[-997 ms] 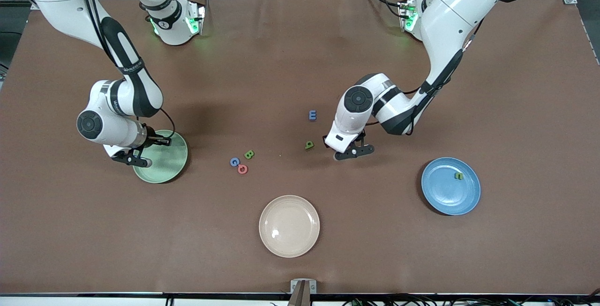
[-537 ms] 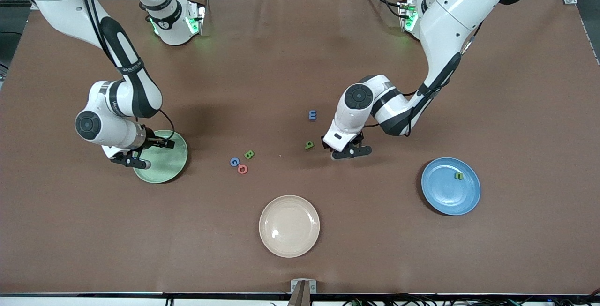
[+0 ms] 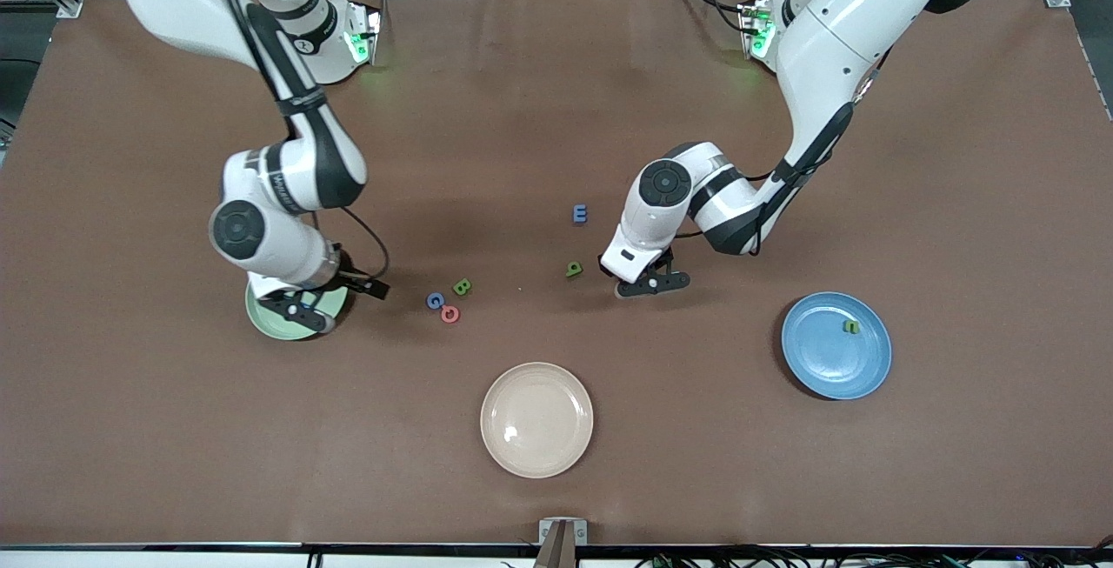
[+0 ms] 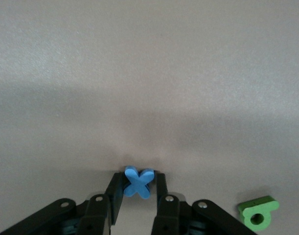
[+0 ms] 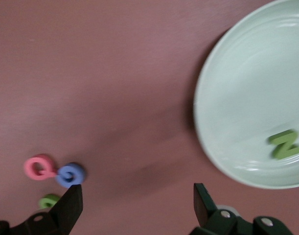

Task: Sort upper and lower case letters into plates
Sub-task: 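Carry the x to the blue plate while the right gripper reaches the G, then grasp the blue G with the right gripper while the left gripper reaches the d, then carry the G to the green plate while the left gripper grasps the d, then release the G in the green plate while the left gripper drops the d, then grasp the pink Q with the right gripper while the left gripper reaches the E, then carry the Q to the green plate while the left gripper grasps the E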

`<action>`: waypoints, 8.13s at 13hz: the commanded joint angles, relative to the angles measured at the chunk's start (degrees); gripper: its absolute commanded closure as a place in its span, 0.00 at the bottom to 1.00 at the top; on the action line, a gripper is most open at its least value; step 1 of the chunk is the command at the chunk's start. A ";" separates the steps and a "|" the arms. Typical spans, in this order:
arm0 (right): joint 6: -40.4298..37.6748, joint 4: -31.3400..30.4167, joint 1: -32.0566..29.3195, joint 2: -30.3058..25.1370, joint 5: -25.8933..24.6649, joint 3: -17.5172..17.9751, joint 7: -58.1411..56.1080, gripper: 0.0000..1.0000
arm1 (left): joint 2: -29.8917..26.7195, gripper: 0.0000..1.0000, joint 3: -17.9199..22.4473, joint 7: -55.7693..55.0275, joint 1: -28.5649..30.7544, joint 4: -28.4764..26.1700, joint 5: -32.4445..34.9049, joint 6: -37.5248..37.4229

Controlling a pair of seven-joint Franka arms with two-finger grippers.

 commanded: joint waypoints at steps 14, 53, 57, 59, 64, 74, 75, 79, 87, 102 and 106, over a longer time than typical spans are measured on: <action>12.24 5.55 7.19 12.75 -0.09 -0.73 13.64 0.03 | -9.34 0.99 -0.76 12.91 22.29 -0.08 1.15 -3.84; -5.74 5.11 -2.19 2.84 -0.18 -0.91 -5.38 0.99 | 11.32 0.47 4.51 -29.52 -15.92 22.42 -8.51 -11.75; -8.96 0.22 -14.32 -2.35 -0.18 -0.91 -28.76 0.99 | 11.06 0.88 4.95 -29.43 -15.48 22.68 -8.69 -11.75; -3.79 -4.97 -18.46 -2.72 -0.18 -0.91 -35.73 0.98 | 9.66 0.98 4.95 -29.43 -14.78 23.38 -8.69 -14.98; 9.34 -12.82 -19.36 -1.14 -0.01 -0.73 -37.60 0.98 | 3.25 1.00 4.34 -27.34 -5.49 24.10 -7.99 -21.58; -2.58 -3.09 -15.51 -1.05 0.44 -0.56 -28.68 0.00 | -6.96 1.00 2.84 7.63 22.56 9.43 -7.99 -24.23; -3.66 -1.41 -13.40 -0.96 0.44 -0.56 -24.55 0.00 | -7.05 0.99 2.84 9.57 24.14 7.94 -7.81 -23.09; -2.88 5.35 -3.38 3.16 0.61 -0.56 -4.52 0.00 | -6.79 0.51 2.75 16.53 29.25 5.64 -7.55 -20.97; 5.80 14.34 6.22 15.55 0.52 -0.56 14.25 0.00 | -7.66 0.00 -8.91 7.51 28.81 4.59 -7.90 -23.88; 8.45 15.31 12.72 18.81 -4.22 -0.82 20.05 0.34 | -0.11 0.31 -14.40 -17.83 -0.53 -1.92 11.87 -6.12; 8.81 15.31 12.72 18.73 -4.14 -0.82 20.05 0.77 | 1.38 0.35 -12.10 -17.83 -2.12 -2.10 15.04 -4.45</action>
